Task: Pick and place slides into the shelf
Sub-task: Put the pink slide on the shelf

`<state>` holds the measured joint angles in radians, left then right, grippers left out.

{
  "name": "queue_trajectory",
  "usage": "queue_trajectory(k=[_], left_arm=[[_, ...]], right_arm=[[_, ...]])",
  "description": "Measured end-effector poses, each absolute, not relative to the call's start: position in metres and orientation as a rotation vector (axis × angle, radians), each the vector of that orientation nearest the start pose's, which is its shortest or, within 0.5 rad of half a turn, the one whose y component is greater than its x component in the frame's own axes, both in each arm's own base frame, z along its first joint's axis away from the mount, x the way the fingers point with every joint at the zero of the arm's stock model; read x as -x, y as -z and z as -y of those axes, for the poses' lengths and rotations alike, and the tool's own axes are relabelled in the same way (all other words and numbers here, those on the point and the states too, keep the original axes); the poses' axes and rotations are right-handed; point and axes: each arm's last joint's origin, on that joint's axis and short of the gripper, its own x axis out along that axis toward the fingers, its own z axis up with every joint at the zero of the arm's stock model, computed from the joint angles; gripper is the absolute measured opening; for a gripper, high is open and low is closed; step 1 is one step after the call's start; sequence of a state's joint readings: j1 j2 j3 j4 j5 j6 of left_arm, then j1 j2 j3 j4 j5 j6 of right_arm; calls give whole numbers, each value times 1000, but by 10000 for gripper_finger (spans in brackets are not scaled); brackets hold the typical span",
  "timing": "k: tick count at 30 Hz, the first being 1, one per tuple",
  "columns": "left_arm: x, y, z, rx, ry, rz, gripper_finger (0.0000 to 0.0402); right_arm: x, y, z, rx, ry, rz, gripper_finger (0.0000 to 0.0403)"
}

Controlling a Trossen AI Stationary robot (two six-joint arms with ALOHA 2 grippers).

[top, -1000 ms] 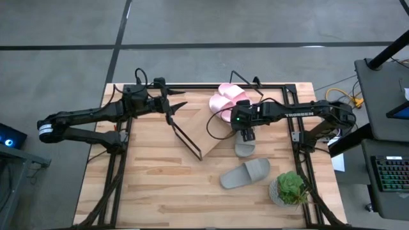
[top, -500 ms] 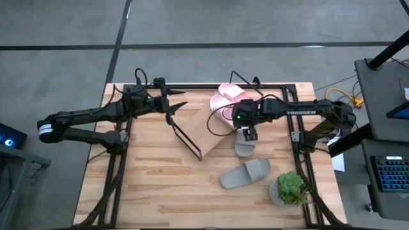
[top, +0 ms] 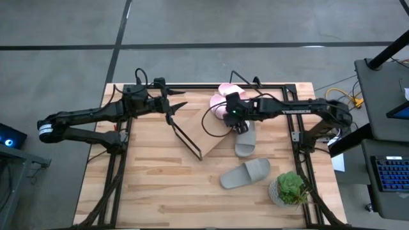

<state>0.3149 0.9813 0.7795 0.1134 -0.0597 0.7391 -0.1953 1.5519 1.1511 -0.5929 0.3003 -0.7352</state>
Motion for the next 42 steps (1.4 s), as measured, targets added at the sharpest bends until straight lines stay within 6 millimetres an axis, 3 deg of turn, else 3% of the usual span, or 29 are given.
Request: queue_trajectory(k=[12, 19, 28, 42], left_arm=[[-210, -323, -70, -718, -321, -235, 179], [-210, -321, -70, -715, -317, -250, 179], [-210, -321, -70, -715, -318, -251, 179], [-210, -320, -70, -714, -313, -264, 179]], right_arm=[[-327, -199, 109, 809, 146, -1315, 247], [-328, -202, 113, 818, 178, -1288, 180], [-329, -209, 113, 822, 204, -1242, 24], [-334, -214, 119, 880, 217, -1190, 12]])
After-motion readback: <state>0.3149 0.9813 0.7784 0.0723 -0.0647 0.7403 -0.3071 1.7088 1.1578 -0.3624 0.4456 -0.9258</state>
